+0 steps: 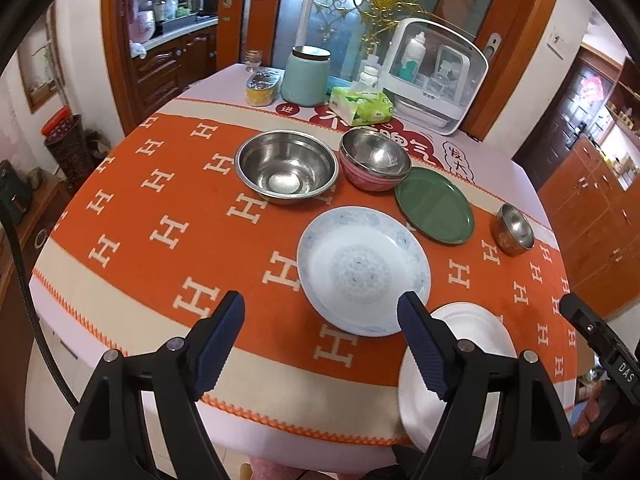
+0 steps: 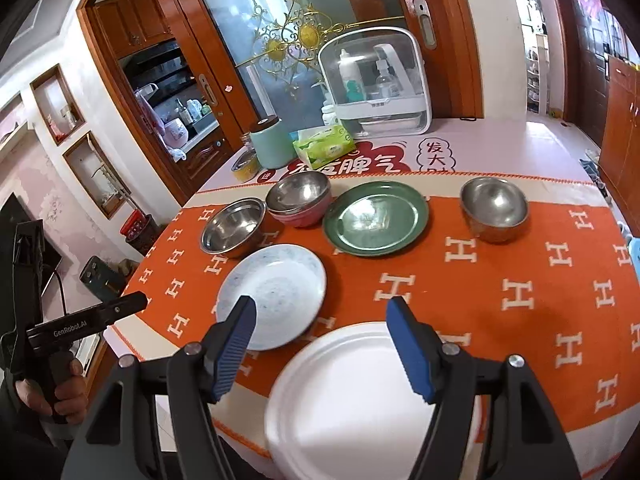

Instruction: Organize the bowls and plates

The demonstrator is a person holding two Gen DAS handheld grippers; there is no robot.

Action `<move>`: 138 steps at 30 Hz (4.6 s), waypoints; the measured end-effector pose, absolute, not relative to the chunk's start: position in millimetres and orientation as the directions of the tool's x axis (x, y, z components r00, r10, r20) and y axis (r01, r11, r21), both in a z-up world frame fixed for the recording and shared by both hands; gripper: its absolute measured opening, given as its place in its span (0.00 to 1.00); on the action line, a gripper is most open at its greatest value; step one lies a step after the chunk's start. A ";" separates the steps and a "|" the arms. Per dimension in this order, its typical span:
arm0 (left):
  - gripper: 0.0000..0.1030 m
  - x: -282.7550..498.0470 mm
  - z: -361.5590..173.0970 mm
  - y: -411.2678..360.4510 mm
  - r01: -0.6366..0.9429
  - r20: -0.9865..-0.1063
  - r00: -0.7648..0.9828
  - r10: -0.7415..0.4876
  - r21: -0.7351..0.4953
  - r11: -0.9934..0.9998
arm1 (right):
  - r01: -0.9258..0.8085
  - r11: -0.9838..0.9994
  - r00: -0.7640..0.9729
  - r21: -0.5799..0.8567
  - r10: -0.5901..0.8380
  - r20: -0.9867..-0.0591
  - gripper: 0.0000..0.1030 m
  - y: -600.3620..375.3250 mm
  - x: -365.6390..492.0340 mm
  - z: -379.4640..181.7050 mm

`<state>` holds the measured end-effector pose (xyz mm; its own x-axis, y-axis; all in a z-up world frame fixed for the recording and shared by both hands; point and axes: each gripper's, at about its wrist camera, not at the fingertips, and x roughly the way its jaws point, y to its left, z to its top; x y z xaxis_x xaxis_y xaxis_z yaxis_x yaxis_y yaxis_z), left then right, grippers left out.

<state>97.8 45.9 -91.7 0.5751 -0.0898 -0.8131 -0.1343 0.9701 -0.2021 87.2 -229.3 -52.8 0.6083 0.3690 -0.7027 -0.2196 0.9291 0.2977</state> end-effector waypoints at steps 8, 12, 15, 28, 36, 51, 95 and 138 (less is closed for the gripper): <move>0.80 126.6 -96.0 75.5 0.006 -0.820 0.550 -0.161 -0.189 0.982 | -0.127 0.934 0.622 0.333 0.337 -0.707 0.66 -188.4 90.5 -68.2; 0.80 144.4 -104.3 82.6 0.075 -0.836 0.511 -0.199 -0.188 0.979 | -0.073 0.934 0.615 0.349 0.318 -0.722 0.66 -174.0 92.3 -77.4; 0.80 158.5 -113.4 84.7 0.118 -0.854 0.468 -0.227 -0.194 0.974 | -0.025 0.930 0.597 0.367 0.308 -0.740 0.66 -167.6 96.4 -85.5; 0.80 219.2 -159.1 68.2 0.287 -0.919 0.272 -0.285 -0.206 0.936 | 0.176 0.878 0.515 0.444 0.303 -0.802 0.66 -165.9 128.1 -122.5; 0.80 242.8 -196.6 60.8 0.296 -0.937 0.147 -0.316 -0.263 0.918 | 0.247 0.850 0.446 0.465 0.326 -0.833 0.66 -166.8 141.7 -150.4; 0.67 263.5 -237.4 41.3 0.293 -0.949 0.052 -0.310 -0.282 0.914 | 0.282 0.826 0.365 0.488 0.378 -0.851 0.61 -159.1 168.0 -187.3; 0.19 278.8 -247.7 57.3 0.200 -0.947 0.090 -0.308 -0.286 0.937 | 0.247 0.835 0.354 0.491 0.394 -0.848 0.11 -156.5 177.2 -209.7; 0.19 167.7 -135.4 2.5 0.507 -0.811 0.266 -0.521 -0.342 0.791 | 0.182 0.928 0.685 0.326 0.119 -0.719 0.11 -190.6 36.3 -87.0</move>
<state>167.7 2.5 -135.4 0.2660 -0.5212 -0.8109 0.5073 0.7910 -0.3420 36.3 -190.6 -87.0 0.6847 0.1185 -0.7191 0.1822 0.9275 0.3263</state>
